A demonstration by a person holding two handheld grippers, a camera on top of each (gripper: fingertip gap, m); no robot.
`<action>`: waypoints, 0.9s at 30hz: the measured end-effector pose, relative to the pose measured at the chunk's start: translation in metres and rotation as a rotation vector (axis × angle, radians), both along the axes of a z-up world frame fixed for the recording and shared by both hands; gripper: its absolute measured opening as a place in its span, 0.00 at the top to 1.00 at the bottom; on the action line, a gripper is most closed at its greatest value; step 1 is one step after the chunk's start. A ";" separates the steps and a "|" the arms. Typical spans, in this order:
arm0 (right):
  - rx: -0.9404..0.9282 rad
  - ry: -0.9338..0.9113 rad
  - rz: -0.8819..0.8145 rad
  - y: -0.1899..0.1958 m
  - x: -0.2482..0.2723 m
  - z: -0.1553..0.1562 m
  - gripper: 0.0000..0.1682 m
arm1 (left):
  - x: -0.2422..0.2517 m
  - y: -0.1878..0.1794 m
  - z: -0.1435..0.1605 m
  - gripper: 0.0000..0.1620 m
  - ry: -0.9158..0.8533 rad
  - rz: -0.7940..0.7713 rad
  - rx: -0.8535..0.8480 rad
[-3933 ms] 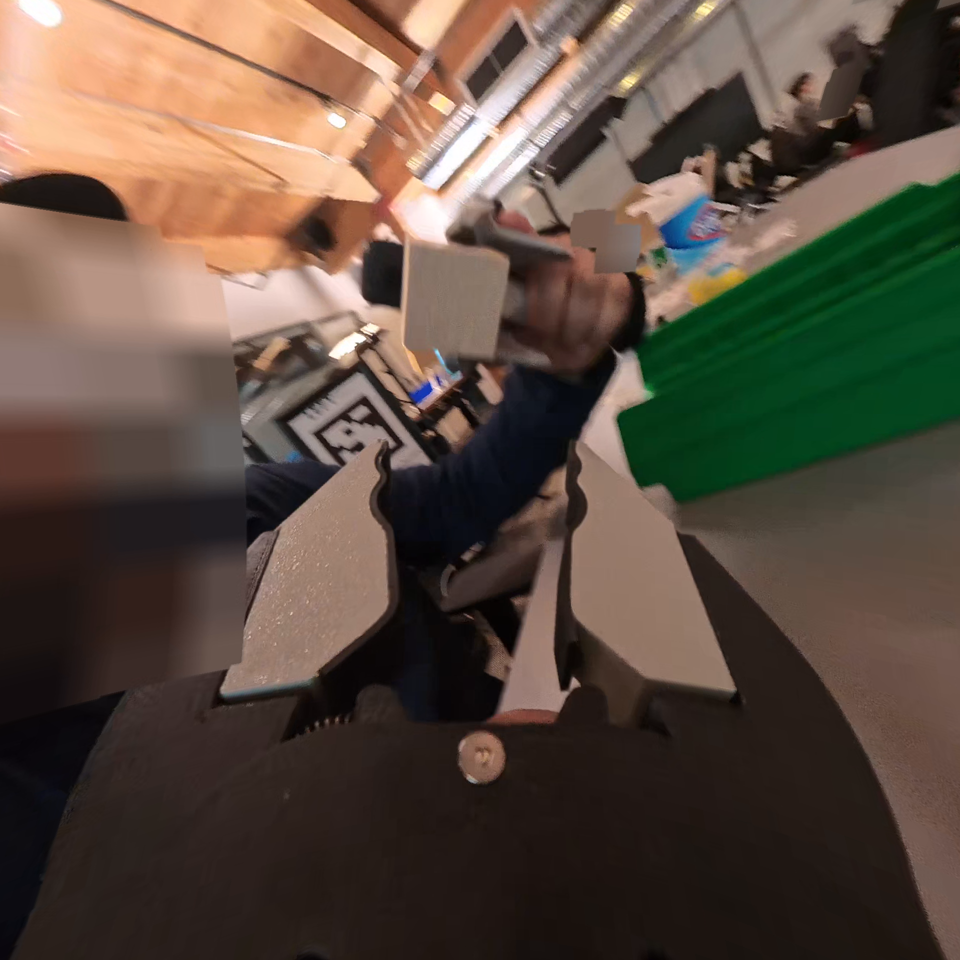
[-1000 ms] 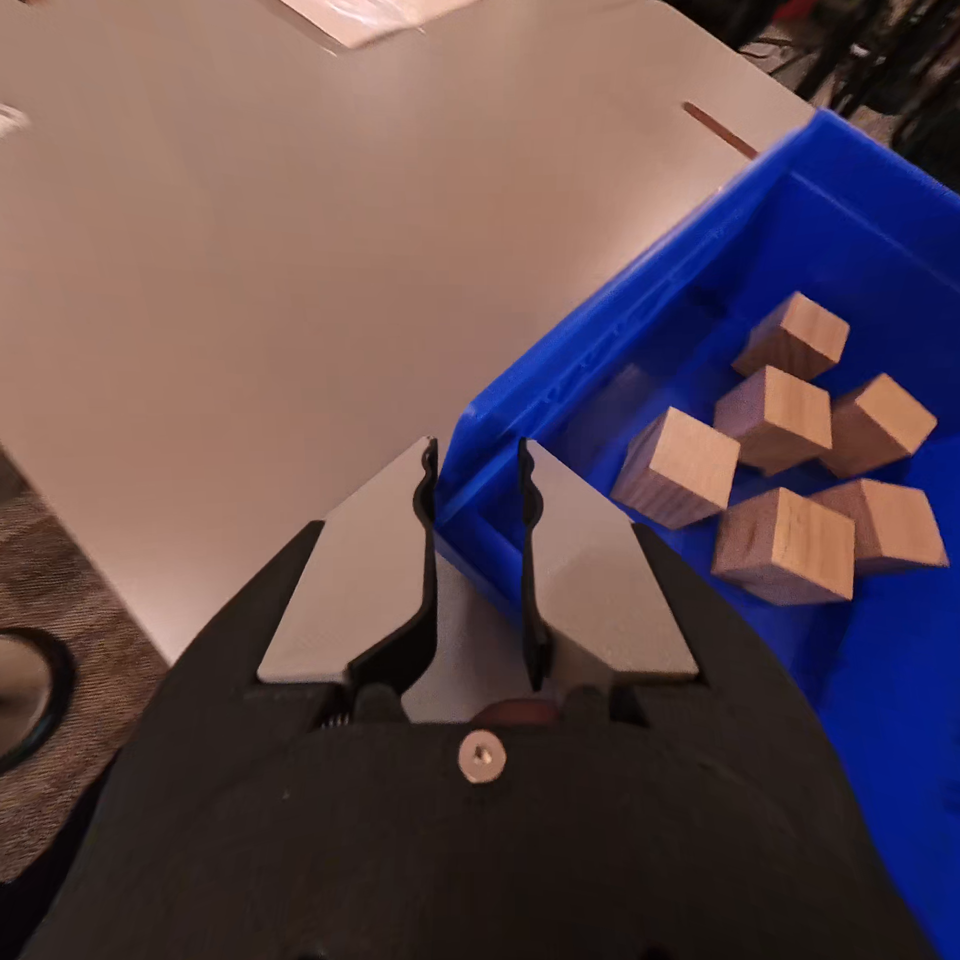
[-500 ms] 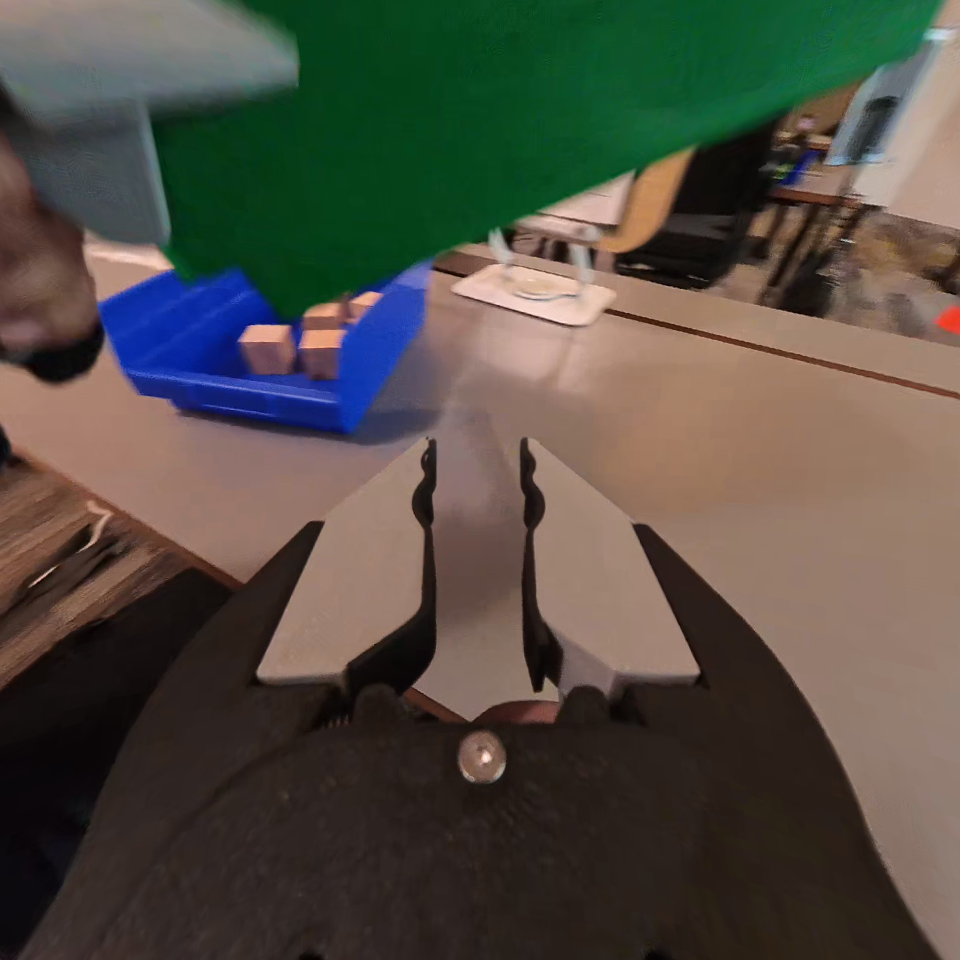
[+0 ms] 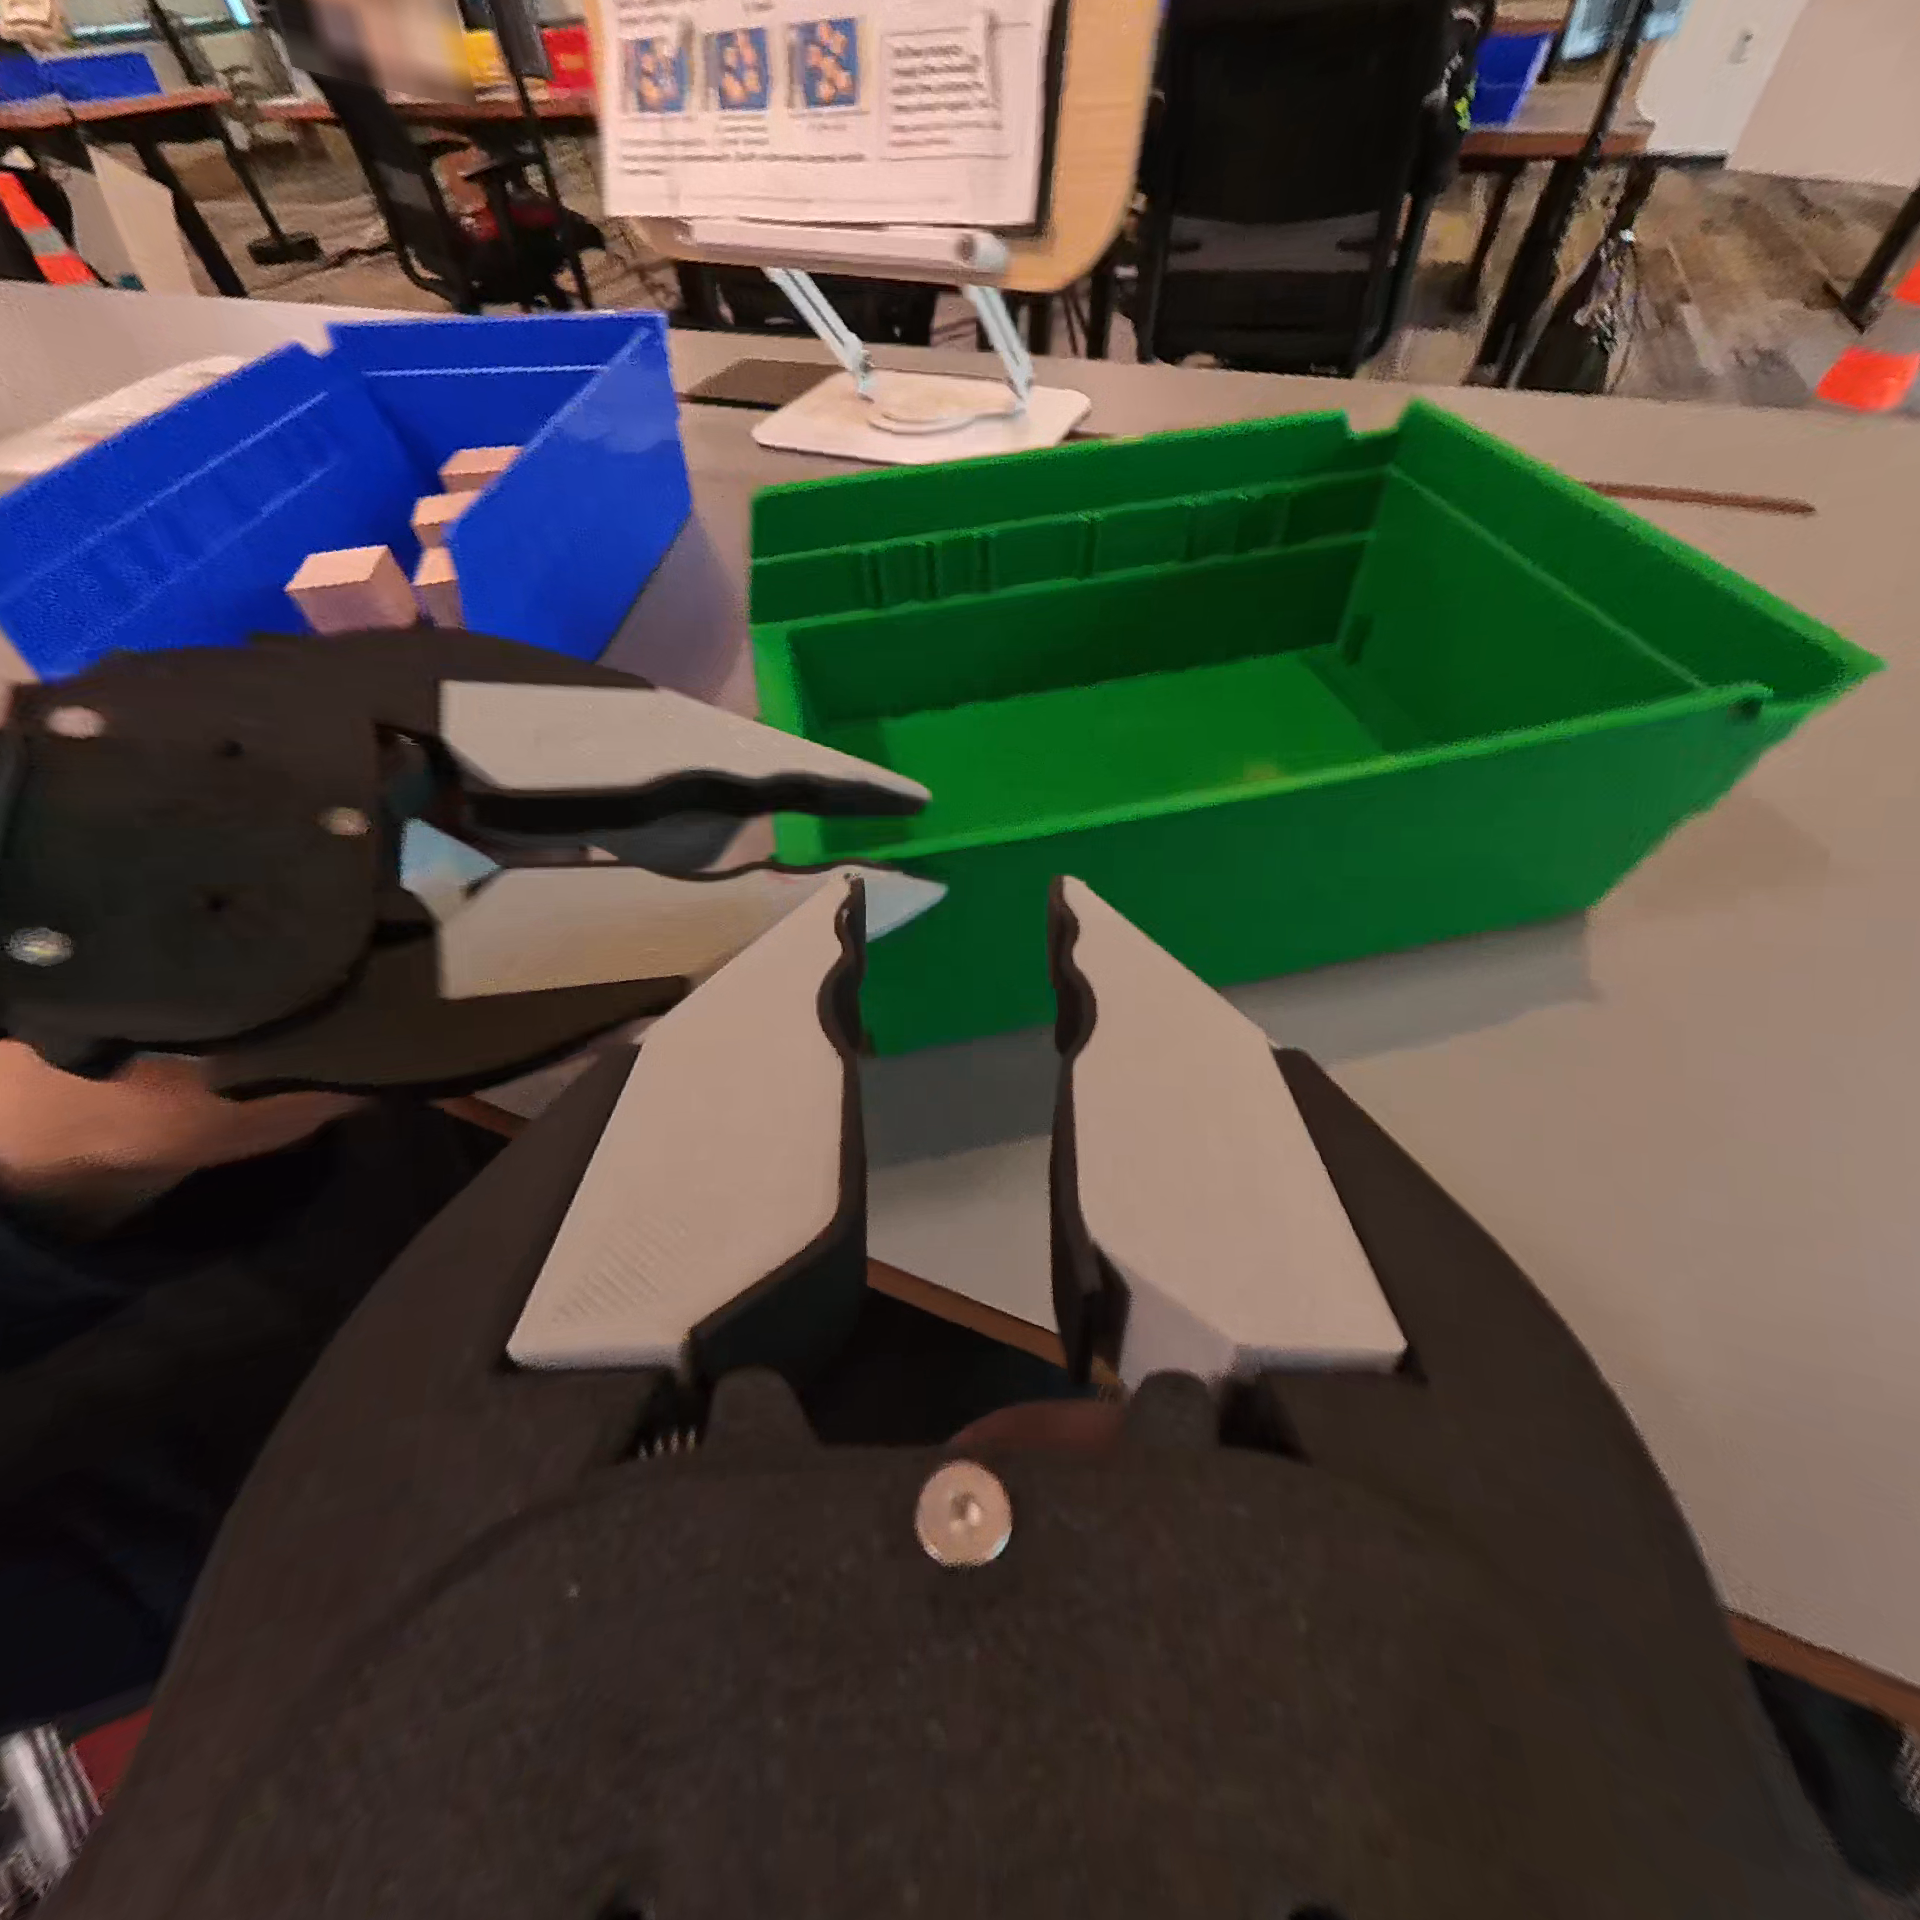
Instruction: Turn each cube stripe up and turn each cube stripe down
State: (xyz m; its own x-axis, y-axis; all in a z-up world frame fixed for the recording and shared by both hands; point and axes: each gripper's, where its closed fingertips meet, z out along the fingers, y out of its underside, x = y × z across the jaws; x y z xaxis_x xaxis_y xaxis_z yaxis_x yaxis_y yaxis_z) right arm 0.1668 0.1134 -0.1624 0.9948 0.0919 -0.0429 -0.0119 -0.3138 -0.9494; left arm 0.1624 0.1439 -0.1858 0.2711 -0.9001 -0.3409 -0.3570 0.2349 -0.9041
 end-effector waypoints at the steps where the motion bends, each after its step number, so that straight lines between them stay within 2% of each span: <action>1: 0.010 -0.017 0.021 0.001 -0.011 0.004 0.81 | -0.018 -0.002 0.008 0.81 -0.011 -0.009 0.000; 4: 0.011 -0.047 0.125 0.006 -0.054 0.005 0.81 | -0.086 0.001 0.032 0.74 -0.056 -0.012 -0.029; 6: -0.022 -0.060 0.224 0.014 -0.092 -0.005 0.81 | -0.135 0.015 0.041 0.71 -0.083 0.018 -0.072; 8: -0.068 -0.111 0.256 0.029 -0.115 -0.022 0.82 | -0.179 0.039 0.036 0.70 -0.059 0.065 -0.101; 10: -0.089 -0.162 0.221 0.048 -0.120 -0.036 0.83 | -0.224 0.079 0.012 0.70 0.058 0.188 -0.095; 12: -0.154 -0.197 0.164 0.060 -0.106 -0.053 0.83 | -0.267 0.115 -0.015 0.69 0.175 0.315 -0.097; 14: -0.191 -0.240 0.074 0.064 -0.074 -0.062 0.92 | -0.309 0.147 -0.033 0.73 0.243 0.437 -0.082; 16: -0.181 -0.238 0.043 0.057 -0.047 -0.061 1.00 | -0.335 0.161 -0.041 0.68 0.236 0.445 -0.105; 17: -0.199 -0.248 0.004 0.052 -0.028 -0.062 0.99 | -0.347 0.167 -0.042 0.65 0.212 0.460 -0.134; 19: -0.245 -0.266 -0.071 0.040 0.012 -0.066 0.88 | -0.374 0.184 -0.041 0.64 0.202 0.524 -0.155; 20: -0.254 -0.248 -0.102 0.035 0.031 -0.064 0.85 | -0.388 0.193 -0.041 0.66 0.202 0.569 -0.150; 21: -0.258 -0.229 -0.136 0.031 0.051 -0.062 0.83 | -0.403 0.201 -0.039 0.69 0.199 0.616 -0.134; 22: -0.246 -0.217 -0.193 0.028 0.074 -0.058 0.86 | -0.416 0.209 -0.036 0.74 0.186 0.666 -0.115; 23: -0.241 -0.206 -0.236 0.026 0.094 -0.055 0.87 | -0.426 0.212 -0.033 0.74 0.165 0.699 -0.112; 25: -0.257 -0.140 -0.259 0.021 0.111 -0.054 0.82 | -0.420 0.201 -0.027 0.73 0.093 0.653 -0.158; 27: -0.170 -0.059 -0.165 0.024 0.086 -0.040 0.79 | -0.390 0.179 -0.019 0.72 0.027 0.540 -0.164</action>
State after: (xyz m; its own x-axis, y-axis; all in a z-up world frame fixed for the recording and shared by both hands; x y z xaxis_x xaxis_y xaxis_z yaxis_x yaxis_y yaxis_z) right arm 0.2531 0.1377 -0.2021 0.9970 -0.0758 0.0152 -0.0221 -0.4675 -0.8837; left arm -0.2273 0.3230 -0.2053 0.7010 -0.6777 -0.2220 -0.4115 -0.1301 -0.9021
